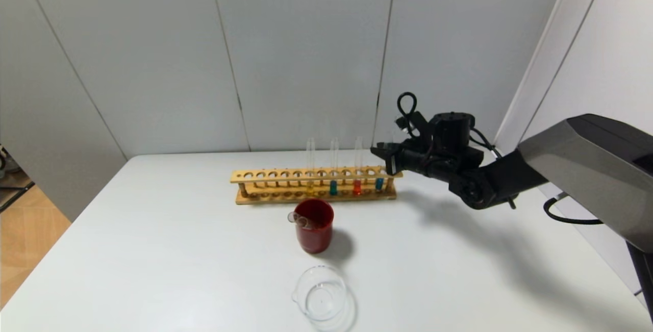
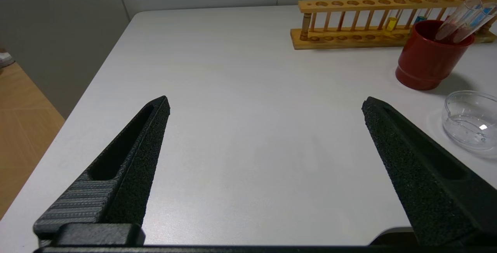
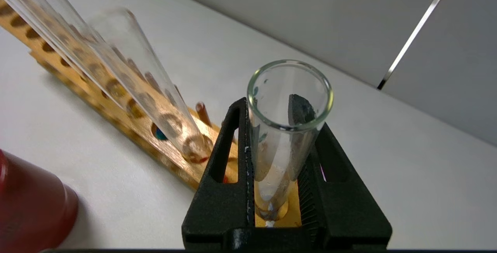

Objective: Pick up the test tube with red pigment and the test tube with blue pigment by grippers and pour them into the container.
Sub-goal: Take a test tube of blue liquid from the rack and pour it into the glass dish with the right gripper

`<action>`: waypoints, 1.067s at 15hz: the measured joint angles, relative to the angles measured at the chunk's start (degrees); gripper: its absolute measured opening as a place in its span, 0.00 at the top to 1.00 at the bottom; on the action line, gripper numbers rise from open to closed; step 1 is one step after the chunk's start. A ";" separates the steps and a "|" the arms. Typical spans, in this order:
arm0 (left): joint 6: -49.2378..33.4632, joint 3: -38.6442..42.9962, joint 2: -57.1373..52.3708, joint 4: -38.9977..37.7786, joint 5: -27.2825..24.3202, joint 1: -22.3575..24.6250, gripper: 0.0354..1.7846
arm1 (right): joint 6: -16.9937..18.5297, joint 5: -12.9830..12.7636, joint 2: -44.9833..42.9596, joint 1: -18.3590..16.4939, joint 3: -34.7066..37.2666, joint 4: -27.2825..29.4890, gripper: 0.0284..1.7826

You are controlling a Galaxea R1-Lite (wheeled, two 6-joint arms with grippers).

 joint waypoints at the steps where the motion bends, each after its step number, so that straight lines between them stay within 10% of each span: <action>1: 0.01 0.00 0.00 -0.02 0.02 0.02 0.02 | 0.74 0.02 -1.11 -0.13 0.00 -0.05 0.79; 16: 0.01 0.00 0.00 -0.02 0.00 0.02 0.02 | 8.95 0.51 -35.50 -1.10 4.90 9.26 0.79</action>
